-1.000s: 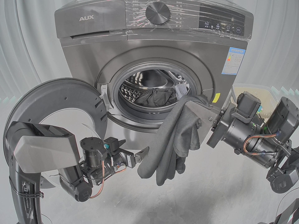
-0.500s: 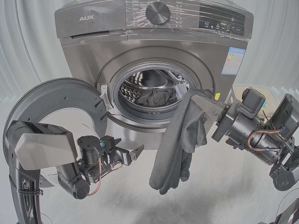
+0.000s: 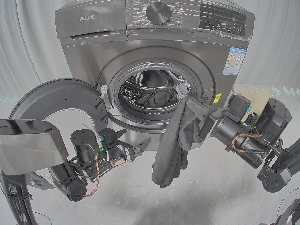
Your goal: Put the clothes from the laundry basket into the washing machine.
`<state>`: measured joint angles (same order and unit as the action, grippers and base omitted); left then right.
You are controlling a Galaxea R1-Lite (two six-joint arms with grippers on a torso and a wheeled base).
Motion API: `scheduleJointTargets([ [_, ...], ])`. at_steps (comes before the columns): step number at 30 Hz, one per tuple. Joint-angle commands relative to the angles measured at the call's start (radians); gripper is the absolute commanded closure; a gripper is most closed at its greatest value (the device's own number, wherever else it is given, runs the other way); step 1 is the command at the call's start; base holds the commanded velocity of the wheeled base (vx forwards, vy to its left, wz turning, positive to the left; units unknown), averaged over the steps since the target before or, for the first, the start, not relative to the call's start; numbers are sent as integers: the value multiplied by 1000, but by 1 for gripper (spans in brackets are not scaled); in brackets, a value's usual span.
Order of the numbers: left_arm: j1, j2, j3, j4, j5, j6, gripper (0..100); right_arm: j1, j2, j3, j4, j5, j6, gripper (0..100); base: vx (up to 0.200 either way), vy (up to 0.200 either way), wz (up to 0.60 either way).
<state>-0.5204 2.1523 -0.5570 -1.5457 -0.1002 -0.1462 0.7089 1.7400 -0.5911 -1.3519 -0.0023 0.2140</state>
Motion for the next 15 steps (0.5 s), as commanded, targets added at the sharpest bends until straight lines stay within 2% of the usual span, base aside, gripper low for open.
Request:
scheduleJointTargets([
  [1, -67, -101, 20, -1, -19, 0, 0, 3, 89, -50, -6, -28, 1, 100, 0, 0, 0],
  [6, -125, -123, 6, -1, -19, 0, 0, 7, 122, -79, -1, -36, 2, 100, 0, 0, 0],
  [11, -161, -123, -4, -1, -24, 0, 0, 7, 159, -105, -7, -73, 2, 100, 0, 0, 0],
  [15, -174, -115, -14, 1, -32, 0, 0, 11, 170, -107, -9, -76, 2, 100, 0, 0, 0],
])
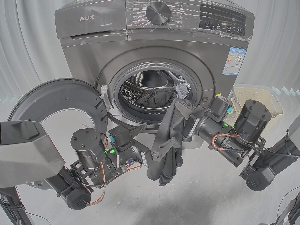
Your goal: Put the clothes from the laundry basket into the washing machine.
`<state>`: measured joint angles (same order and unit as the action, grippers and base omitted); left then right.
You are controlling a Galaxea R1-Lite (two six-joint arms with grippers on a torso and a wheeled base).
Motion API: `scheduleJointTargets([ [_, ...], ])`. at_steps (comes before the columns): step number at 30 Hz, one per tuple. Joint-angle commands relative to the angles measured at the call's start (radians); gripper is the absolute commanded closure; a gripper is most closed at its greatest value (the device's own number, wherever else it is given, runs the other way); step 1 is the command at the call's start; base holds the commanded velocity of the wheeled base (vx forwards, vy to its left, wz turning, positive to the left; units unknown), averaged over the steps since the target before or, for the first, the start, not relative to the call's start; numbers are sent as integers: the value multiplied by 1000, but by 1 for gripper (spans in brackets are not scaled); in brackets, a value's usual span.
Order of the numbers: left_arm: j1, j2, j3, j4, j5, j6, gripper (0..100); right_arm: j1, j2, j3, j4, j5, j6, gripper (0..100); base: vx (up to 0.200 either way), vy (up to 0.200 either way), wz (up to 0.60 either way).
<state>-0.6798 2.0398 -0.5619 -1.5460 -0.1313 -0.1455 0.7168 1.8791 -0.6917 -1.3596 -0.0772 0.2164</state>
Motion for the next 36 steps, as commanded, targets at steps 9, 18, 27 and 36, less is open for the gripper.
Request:
scheduleJointTargets([
  [9, -35, 46, -58, 6, 9, 4, 0, 15, 32, -8, -1, -4, 0, 100, 0, 0, 0],
  [18, -20, 140, -133, 6, 19, 37, 0, 32, 31, -3, -1, -7, 5, 100, 0, 0, 0],
  [27, 19, 175, -205, 3, 58, 38, 100, 69, 29, 3, -1, -36, 29, 100, 0, 0, 0],
  [36, 11, 122, -194, 3, 64, 38, 100, 69, 31, 9, -6, -29, 34, 100, 0, 0, 0],
])
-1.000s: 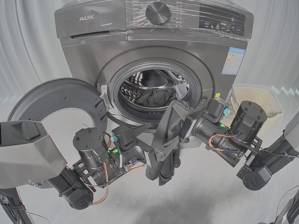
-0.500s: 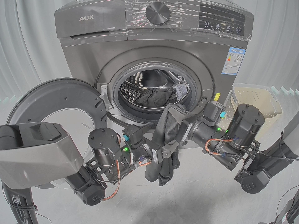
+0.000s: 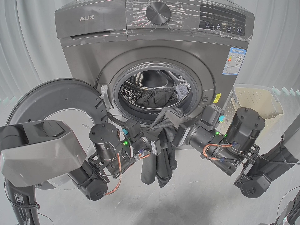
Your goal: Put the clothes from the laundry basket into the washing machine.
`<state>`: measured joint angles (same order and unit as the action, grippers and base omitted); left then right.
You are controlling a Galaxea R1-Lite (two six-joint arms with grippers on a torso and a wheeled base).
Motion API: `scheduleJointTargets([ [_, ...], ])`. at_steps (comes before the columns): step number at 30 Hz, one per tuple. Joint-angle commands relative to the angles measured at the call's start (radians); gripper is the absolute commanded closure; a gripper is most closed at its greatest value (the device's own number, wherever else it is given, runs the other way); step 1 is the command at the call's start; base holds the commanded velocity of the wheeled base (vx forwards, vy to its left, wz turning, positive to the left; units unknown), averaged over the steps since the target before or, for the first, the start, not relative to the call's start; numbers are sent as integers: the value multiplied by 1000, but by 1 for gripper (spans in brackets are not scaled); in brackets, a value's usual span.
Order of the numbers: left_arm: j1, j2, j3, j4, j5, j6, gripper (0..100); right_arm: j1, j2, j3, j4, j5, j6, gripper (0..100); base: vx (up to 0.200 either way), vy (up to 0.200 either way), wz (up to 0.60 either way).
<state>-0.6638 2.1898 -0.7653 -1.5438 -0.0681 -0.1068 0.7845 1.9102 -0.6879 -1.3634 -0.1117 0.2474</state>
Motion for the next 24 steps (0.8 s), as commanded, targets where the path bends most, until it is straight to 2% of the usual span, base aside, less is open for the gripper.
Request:
scheduleJointTargets([
  [1, -5, -33, 14, 1, 1, -1, 100, 1, 0, 11, -5, 9, 4, 100, 0, 0, 0],
  [6, -8, -50, 27, 1, 1, -1, 100, 10, 0, 27, -17, 9, 26, 100, 0, 0, 0],
  [7, -8, -51, 26, 1, 1, -1, 100, 12, 0, 27, -17, 7, 26, 0, 0, 0, 0],
  [12, 4, -67, 35, 1, 2, -2, 100, -2, -14, 51, -36, 3, 26, 0, 0, 0, 0],
  [20, 47, -96, 52, -1, 1, -5, 100, -56, -92, 165, -62, 10, 27, 0, 0, 0, 0],
  [22, 49, -101, 54, -1, 1, -8, 100, -79, -111, 194, -79, 23, 27, 0, 0, 0, 0],
  [24, 52, -127, 54, -1, -2, -11, 100, -103, -128, 228, -98, 58, 29, 0, 0, 0, 0],
])
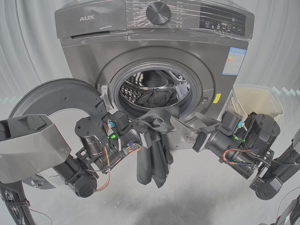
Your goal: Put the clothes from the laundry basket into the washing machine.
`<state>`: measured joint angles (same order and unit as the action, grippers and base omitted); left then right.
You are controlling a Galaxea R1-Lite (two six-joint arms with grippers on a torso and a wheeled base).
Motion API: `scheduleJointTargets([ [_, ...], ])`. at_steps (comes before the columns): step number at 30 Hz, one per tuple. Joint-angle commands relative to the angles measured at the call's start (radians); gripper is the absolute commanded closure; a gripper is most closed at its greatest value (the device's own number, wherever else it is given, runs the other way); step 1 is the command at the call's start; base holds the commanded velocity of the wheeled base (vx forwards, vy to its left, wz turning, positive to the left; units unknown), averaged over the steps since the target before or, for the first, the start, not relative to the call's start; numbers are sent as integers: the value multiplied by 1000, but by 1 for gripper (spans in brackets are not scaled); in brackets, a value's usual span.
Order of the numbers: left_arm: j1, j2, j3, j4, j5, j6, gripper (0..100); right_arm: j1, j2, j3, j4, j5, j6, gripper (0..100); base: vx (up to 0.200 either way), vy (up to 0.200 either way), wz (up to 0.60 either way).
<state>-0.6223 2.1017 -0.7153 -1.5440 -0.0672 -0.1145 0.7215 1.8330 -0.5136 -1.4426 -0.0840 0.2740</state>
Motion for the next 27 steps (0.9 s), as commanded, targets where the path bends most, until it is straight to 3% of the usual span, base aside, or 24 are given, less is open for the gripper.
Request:
scheduleJointTargets([
  [1, 10, -48, 4, 1, -6, -4, 100, -54, -57, 72, -27, 53, 2, 0, 0, 0, 0],
  [8, 1, -127, 25, 1, -17, -5, 100, -151, -52, 165, -42, 150, 4, 0, 0, 0, 0],
  [12, -2, -169, 39, -1, -20, -11, 100, -175, -26, 172, -41, 164, 4, 0, 0, 0, 0],
  [16, -2, -196, 62, -2, -26, -27, 100, -191, 63, 156, -44, 175, 2, 0, 0, 0, 0],
  [21, -2, -229, 96, -2, -43, -27, 100, -194, 187, 116, -84, 274, 8, 0, 0, 0, 0],
  [27, -2, -236, 97, -1, -43, -27, 100, -203, 353, 21, -96, 296, 2, 0, 0, 0, 0],
])
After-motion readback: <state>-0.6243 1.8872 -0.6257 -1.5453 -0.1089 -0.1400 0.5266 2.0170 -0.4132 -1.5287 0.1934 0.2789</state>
